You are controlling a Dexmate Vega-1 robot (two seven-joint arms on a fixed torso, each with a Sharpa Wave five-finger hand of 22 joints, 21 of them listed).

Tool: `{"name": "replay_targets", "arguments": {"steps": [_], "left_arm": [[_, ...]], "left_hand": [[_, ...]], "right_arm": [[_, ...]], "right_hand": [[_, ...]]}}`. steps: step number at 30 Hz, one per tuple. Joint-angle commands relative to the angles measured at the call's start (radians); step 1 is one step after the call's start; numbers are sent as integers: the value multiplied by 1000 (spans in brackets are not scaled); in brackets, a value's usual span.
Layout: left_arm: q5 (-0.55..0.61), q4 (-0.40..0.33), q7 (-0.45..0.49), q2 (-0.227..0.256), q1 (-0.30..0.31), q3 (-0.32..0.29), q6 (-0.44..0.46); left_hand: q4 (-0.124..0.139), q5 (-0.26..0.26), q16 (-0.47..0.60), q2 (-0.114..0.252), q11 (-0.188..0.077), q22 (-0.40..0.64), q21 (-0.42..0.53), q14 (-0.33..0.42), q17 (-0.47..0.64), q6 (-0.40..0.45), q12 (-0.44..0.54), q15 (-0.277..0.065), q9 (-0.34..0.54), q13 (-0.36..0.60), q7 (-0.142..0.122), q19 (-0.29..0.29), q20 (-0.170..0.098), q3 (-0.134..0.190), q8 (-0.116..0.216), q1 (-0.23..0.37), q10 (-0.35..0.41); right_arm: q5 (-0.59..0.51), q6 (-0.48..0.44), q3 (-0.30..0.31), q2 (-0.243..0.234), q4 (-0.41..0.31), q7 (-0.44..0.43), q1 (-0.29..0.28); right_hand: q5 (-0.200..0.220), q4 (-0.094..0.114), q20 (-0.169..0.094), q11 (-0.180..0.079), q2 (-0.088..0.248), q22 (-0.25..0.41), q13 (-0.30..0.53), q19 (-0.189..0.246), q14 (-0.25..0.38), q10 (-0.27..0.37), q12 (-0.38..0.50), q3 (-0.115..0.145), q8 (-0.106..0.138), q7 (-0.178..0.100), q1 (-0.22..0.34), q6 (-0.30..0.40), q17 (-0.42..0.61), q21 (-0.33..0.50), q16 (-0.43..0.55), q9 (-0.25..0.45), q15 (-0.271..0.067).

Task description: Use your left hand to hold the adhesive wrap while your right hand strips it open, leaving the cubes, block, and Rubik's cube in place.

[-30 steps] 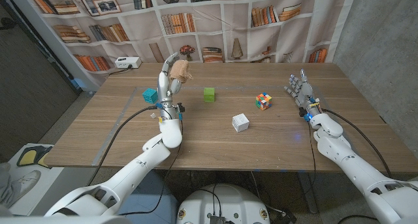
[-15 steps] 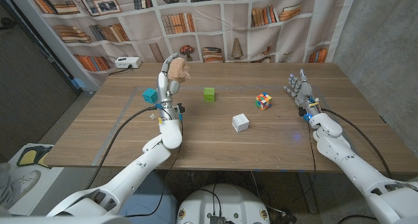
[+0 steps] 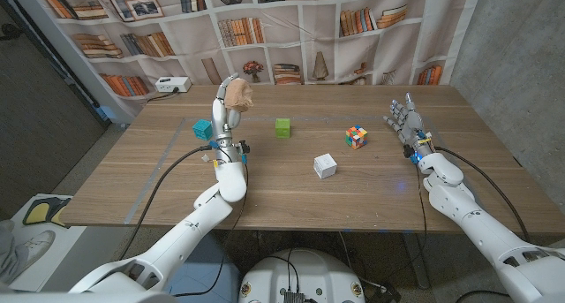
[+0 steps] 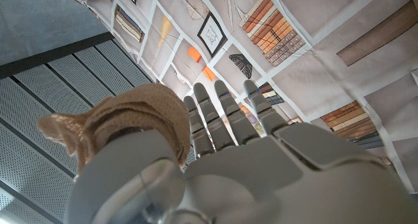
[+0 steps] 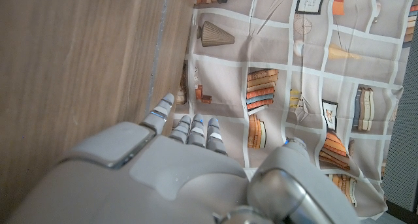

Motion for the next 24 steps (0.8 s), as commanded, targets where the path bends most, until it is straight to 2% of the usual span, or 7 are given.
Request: {"name": "replay_targets", "arguments": {"steps": [1,6,9,12,18,24], "left_arm": [[-33,-19,-36,-17,12,-18,6],[-17,-52,-31,-23,28,-20,37],[-1,-83,-22,-27,46,-20,65],[19,-122,-15,-26,66,-19,101],[28,-181,-12,-22,98,-17,156],[42,-202,-7,-17,111,-9,172]], "left_hand": [[5,8,4,-7,-2,2,6,13,1,9,-4,-6,2,3,1,6,-7,-4,4,-14,5],[4,12,2,-18,-2,2,5,12,-2,9,-7,-6,0,4,2,7,-7,-10,3,-16,2],[1,17,0,-23,-1,1,5,11,-5,3,-10,-4,-1,5,2,6,-5,-11,1,-13,-2],[1,18,-1,-23,-1,1,5,11,-6,1,-10,-4,-2,5,3,7,-5,-11,0,-12,-2],[1,23,-2,-20,-3,1,5,10,-7,2,-12,-6,-3,5,1,8,-3,-10,0,-11,-2],[1,28,-3,-19,-4,1,5,11,-9,3,-12,-6,-4,6,1,10,-1,-10,0,-10,3]], "right_arm": [[0,1,-4,5,19,19,19],[10,-1,-4,-1,14,53,23],[17,18,-7,-1,36,110,37],[-15,35,-17,-21,32,113,39],[1,42,-9,-42,-16,144,8],[-16,73,-8,-61,-95,124,-42]], "right_hand": [[0,-7,4,-4,5,2,3,3,8,10,3,0,1,0,-2,10,1,-1,-2,3,-9],[0,-8,5,-4,6,2,3,4,8,9,3,0,1,0,-1,9,1,0,-2,3,-8],[0,-9,21,-4,7,2,3,4,11,10,3,1,0,-1,1,8,1,-1,-1,3,-3],[0,-10,23,-2,5,2,3,3,11,11,3,1,0,-1,3,7,1,-1,-1,3,2],[-1,-15,31,23,-2,2,3,-2,11,23,8,-1,-2,-2,6,3,0,-3,-2,3,13],[-2,-19,32,18,-3,2,4,-4,13,33,12,0,-2,-3,11,0,0,-3,-1,3,11]]}}
